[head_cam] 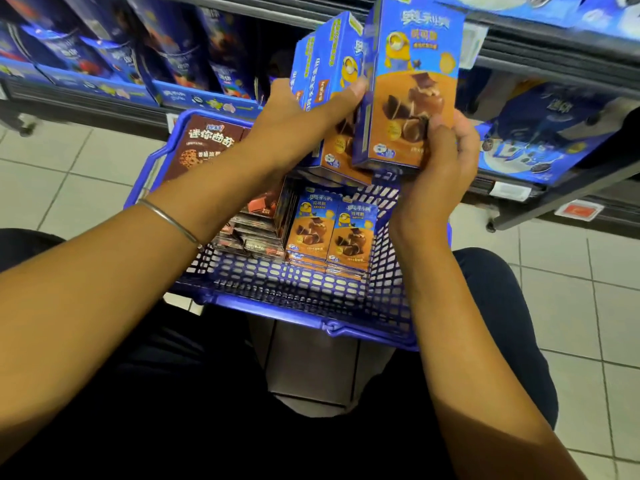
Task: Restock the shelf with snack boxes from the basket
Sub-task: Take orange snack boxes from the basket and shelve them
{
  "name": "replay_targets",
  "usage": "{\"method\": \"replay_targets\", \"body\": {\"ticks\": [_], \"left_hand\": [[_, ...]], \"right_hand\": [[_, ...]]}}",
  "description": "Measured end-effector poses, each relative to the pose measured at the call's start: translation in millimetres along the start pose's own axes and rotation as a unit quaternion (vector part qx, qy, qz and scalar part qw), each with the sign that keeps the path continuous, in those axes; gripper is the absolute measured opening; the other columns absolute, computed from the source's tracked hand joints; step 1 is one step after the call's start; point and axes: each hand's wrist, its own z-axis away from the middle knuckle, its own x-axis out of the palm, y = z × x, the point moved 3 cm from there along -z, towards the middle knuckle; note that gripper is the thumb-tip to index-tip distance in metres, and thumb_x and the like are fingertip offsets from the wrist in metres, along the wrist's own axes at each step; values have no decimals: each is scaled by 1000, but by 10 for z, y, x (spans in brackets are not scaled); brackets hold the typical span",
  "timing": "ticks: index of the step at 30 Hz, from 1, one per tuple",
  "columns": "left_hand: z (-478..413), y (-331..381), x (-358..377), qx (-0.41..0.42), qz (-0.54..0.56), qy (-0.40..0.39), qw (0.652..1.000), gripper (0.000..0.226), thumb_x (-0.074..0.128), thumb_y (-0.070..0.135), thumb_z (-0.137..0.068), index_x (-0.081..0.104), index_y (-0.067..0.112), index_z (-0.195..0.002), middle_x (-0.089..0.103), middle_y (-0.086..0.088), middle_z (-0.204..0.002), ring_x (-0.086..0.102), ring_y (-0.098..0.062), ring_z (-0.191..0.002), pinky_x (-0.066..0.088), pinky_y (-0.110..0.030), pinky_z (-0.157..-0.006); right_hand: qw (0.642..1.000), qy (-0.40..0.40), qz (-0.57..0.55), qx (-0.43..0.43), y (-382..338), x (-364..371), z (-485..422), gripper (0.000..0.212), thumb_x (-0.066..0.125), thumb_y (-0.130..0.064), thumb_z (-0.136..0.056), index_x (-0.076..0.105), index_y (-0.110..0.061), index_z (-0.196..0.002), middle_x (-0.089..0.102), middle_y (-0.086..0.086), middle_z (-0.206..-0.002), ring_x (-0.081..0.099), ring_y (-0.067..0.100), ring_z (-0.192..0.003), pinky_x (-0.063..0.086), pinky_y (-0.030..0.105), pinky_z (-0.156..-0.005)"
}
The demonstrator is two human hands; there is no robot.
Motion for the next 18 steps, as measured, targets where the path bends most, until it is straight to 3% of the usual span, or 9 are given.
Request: {"method": "replay_targets", "body": {"ticks": [2,5,7,9,11,12,15,18], "left_hand": [[19,9,56,11,35,-19,999,28,73,43,-101,70,19,-114,83,12,-95,80,-6,-85,61,-20,-67],[30,24,69,15,49,-22,998,38,65,52,-103,71,19,-122,84,8,-102,81,-10,-92,62,-21,-72],[-7,-6,72,2,55,-31,998,46,60,62,-102,71,23,-123,84,6,-106,81,-13,-97,65,-31,-83],[-30,-43,93,-22,63,-44,997,63,57,75,-94,69,24,-128,82,2,-114,80,-18,-103,63,-42,-96],[-26,-90,122,-83,87,-59,991,98,53,90,-76,61,21,-145,79,-2,-126,79,-24,-109,61,-49,-100],[-27,-108,138,-104,97,-76,987,103,47,94,-76,61,21,-147,78,-5,-128,78,-26,-111,61,-52,-100],[-42,-139,166,-113,133,-112,978,96,21,91,-92,75,23,-134,79,-8,-126,77,-29,-114,61,-55,-100],[-63,-175,165,-117,185,-131,967,101,11,90,-91,81,24,-121,80,-9,-123,78,-31,-112,65,-47,-85]], "right_hand": [[999,-28,4,21,46,35,35,36,59,-17,-91,58,2,-122,68,-3,-79,65,15,-80,53,36,-78],[996,-62,23,53,58,71,58,33,61,-23,-88,60,-6,-116,70,-4,-79,67,15,-80,54,35,-77],[993,-81,29,78,34,99,65,35,64,-27,-87,60,-8,-116,71,4,-91,69,22,-88,56,44,-84],[989,-99,20,109,17,122,62,35,65,-27,-88,58,-10,-118,71,10,-102,69,27,-95,55,52,-92],[985,-122,35,119,-17,144,58,32,66,-27,-92,57,-12,-119,72,5,-97,70,24,-93,54,54,-93],[983,-133,62,113,-48,155,45,30,67,-29,-92,58,-14,-117,73,2,-92,70,22,-92,55,54,-92],[971,-176,134,88,-148,184,-31,30,66,-42,-92,61,-20,-112,76,-1,-95,73,15,-90,56,43,-79],[967,-190,122,115,-138,83,-179,45,47,-61,-96,69,-27,-115,75,-5,-98,70,10,-85,53,31,-74]]}}
